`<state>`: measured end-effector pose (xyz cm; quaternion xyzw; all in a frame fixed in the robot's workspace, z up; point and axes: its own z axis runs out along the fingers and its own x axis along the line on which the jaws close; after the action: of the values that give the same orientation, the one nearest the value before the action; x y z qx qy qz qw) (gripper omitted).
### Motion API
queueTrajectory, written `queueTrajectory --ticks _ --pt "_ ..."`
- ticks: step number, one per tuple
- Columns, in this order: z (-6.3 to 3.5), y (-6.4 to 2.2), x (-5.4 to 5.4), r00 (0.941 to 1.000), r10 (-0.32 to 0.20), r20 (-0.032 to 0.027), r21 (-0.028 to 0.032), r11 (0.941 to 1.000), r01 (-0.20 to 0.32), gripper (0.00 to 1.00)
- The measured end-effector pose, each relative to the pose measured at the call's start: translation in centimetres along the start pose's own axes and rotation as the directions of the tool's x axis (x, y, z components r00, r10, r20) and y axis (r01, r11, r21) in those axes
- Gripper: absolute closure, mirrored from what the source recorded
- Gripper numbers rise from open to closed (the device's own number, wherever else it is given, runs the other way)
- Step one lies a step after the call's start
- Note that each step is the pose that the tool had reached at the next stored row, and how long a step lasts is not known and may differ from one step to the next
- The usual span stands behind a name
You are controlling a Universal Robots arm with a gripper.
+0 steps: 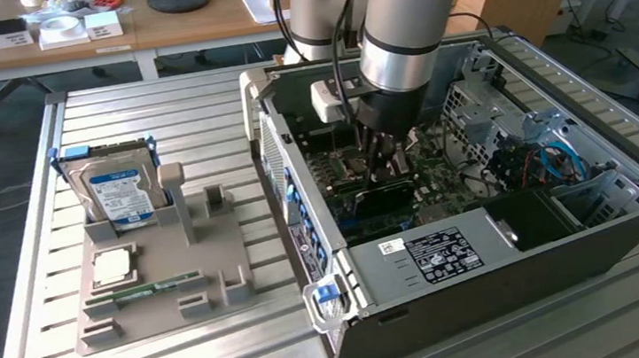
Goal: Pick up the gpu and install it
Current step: 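Press down on the gpu until it lock into place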
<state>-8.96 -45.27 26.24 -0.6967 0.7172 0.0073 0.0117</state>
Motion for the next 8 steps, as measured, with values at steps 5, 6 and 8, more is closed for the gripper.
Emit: queueTrajectory --ticks 5,6,8 --pt "0.00 0.01 0.00 1.0000 0.000 0.0000 0.0000 1.0000 0.000 0.89" --pt "0.02 0.01 0.00 1.0000 0.000 0.0000 0.0000 1.0000 0.000 0.89" --pt "0.04 0.02 0.00 1.0000 0.000 0.0000 0.0001 1.0000 0.000 0.89"
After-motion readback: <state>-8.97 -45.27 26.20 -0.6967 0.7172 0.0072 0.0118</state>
